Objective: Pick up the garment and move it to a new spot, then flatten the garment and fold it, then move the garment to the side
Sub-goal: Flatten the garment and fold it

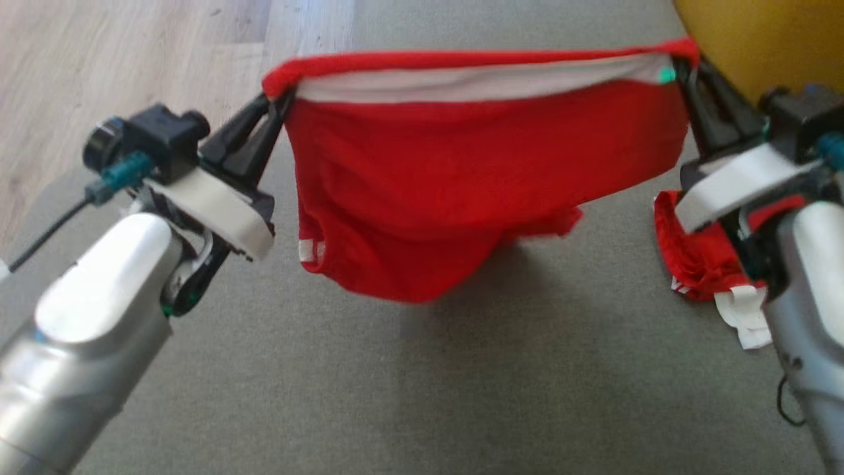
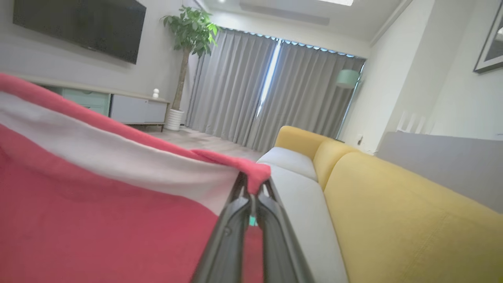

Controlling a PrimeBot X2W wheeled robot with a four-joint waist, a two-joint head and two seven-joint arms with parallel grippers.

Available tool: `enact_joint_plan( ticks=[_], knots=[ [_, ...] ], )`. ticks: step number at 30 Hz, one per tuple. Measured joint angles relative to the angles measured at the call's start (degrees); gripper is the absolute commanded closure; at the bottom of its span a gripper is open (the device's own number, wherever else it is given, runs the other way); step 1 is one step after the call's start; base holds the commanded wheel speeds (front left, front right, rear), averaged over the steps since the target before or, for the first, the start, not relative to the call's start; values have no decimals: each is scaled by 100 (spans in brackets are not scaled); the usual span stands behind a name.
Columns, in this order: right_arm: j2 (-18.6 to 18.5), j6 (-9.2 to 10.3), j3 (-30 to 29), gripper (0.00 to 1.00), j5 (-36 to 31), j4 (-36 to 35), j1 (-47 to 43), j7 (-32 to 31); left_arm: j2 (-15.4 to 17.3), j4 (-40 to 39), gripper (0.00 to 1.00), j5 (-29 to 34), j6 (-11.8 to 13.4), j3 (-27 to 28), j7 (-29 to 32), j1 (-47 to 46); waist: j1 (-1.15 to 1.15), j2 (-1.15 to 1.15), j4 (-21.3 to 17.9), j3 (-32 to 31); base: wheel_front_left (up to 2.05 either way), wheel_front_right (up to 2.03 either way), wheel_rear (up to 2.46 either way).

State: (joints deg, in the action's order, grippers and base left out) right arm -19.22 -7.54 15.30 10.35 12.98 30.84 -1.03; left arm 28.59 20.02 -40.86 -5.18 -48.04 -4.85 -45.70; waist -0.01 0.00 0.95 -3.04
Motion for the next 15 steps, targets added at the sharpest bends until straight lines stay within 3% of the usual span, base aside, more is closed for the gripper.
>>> enact_joint_plan(
  ticks=[7, 15],
  knots=[
    [-134, 1, 92, 100, 134, -350, 116, -249, 222, -698, 100, -68, 321, 156, 125, -4, 0, 0, -48, -140, 0, 0, 0],
    [-141, 0, -357, 100, 81, -1143, -461, -620, 628, -1823, 100, -250, 722, 358, 245, 360, 0, 0, -68, -66, 0, 0, 0]
  ],
)
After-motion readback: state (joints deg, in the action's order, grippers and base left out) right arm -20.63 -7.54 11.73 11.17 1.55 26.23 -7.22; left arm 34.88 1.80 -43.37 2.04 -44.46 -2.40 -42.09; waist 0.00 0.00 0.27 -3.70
